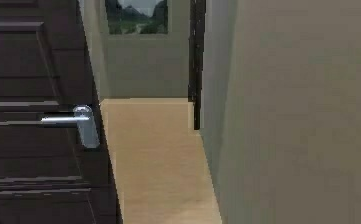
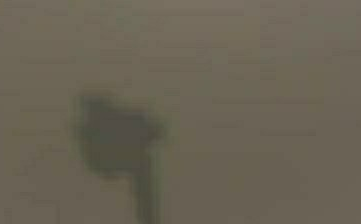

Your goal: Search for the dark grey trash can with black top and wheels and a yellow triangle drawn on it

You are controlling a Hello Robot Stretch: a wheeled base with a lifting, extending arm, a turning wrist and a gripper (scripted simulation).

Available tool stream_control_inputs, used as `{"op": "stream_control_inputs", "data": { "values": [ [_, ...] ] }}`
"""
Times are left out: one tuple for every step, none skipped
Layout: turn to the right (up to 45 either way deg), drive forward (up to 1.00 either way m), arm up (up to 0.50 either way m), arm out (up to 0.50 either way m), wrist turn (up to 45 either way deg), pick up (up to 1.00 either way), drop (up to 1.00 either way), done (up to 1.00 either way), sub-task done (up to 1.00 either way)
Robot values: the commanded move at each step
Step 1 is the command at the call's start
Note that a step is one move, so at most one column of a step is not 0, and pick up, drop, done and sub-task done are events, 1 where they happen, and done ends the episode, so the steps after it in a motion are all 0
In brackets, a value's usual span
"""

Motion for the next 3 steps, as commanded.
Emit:
{"op": "stream_control_inputs", "data": {
  "values": [
    [0.0,1.00,0.00,0.00,0.0,0.00,0.00,0.00,0.00],
    [0.0,1.00,0.00,0.00,0.0,0.00,0.00,0.00,0.00],
    [-6.0,0.00,0.00,0.00,0.0,0.00,0.00,0.00,0.00]
  ]
}}
